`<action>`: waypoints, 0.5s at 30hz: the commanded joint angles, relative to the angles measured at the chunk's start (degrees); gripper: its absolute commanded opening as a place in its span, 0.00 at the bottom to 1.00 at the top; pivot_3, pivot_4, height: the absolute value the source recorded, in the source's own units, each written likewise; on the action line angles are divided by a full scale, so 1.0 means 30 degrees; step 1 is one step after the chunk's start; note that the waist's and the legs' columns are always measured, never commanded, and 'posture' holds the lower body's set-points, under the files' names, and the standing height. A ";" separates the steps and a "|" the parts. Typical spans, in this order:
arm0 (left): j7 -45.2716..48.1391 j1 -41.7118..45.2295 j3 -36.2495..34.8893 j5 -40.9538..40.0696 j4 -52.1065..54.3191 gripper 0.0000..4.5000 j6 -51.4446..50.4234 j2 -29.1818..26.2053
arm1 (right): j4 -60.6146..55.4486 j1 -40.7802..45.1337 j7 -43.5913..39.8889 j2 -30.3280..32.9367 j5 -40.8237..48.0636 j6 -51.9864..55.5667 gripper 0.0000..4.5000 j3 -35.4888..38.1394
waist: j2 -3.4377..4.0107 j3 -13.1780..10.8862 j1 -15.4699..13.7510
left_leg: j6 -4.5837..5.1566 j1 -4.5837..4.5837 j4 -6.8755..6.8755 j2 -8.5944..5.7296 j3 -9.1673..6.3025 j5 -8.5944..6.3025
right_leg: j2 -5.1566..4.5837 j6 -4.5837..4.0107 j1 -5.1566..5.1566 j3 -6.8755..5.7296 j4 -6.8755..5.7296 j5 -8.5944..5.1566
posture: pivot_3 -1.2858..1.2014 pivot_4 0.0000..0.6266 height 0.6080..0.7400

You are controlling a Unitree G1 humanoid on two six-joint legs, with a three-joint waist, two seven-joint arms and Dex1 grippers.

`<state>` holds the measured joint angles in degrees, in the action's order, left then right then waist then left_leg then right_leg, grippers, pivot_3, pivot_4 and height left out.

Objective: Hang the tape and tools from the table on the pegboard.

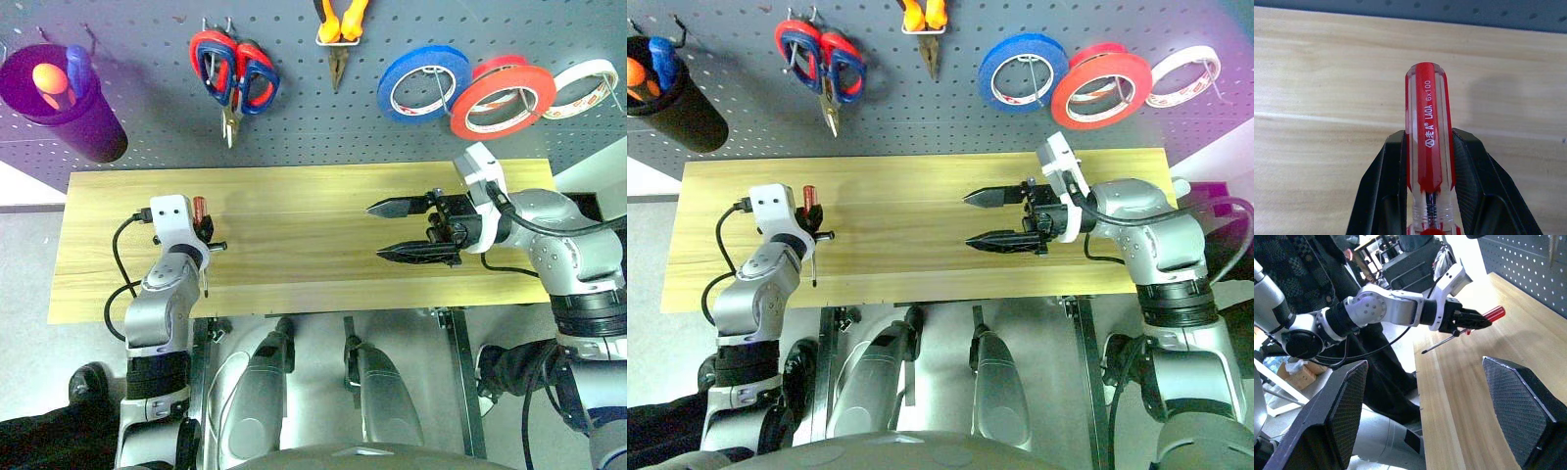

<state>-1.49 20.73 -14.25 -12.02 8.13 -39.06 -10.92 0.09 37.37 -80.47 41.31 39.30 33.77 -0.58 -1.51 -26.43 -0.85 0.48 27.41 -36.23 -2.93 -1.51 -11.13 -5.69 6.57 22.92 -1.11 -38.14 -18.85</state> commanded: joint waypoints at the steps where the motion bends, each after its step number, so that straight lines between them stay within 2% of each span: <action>1: 0.0256 -0.0146 0.0117 -0.0093 0.1301 0.20 -0.0003 -0.0200 | 0.0149 0.0451 -0.0291 -0.0237 0.0506 -0.0372 0.87 0.0847 | -0.0003 0.0023 0.0000 | -0.0004 0.0000 -0.0002 -0.0002 -0.0006 0.0003 | -0.0004 0.0000 -0.0006 -0.0025 -0.0001 0.0000 | 0.53 0.56 1.00; 9: 0.1562 0.1834 0.2268 0.0476 0.2136 0.20 0.1885 -0.0442 | 0.0458 0.0742 -0.0173 -0.0430 0.0183 -0.0942 0.87 0.0980 | -0.0021 0.0326 -0.0282 | -0.0044 0.0017 -0.0006 -0.0037 -0.0061 0.0032 | -0.0068 -0.0001 -0.0018 -0.0254 -0.0011 0.0000 | 0.52 0.48 1.00; 15: 0.1704 0.2043 0.2243 0.0734 0.2185 0.20 0.2573 -0.0646 | 0.0713 0.0740 -0.0212 -0.0189 0.0161 -0.1110 0.87 0.1310 | -0.0027 0.0671 -0.0420 | -0.0045 0.0012 0.0003 -0.0048 -0.0057 0.0036 | -0.0067 -0.0001 -0.0016 -0.0279 -0.0011 0.0000 | 0.52 0.47 1.00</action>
<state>3.27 27.42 -7.43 -10.37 12.49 -33.20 -12.36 2.59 38.99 -80.74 39.94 39.47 31.43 1.19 -1.59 -24.41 -2.11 0.33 27.45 -36.22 -3.07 -1.69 -11.01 -5.89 6.57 22.87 -1.97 -38.18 -18.86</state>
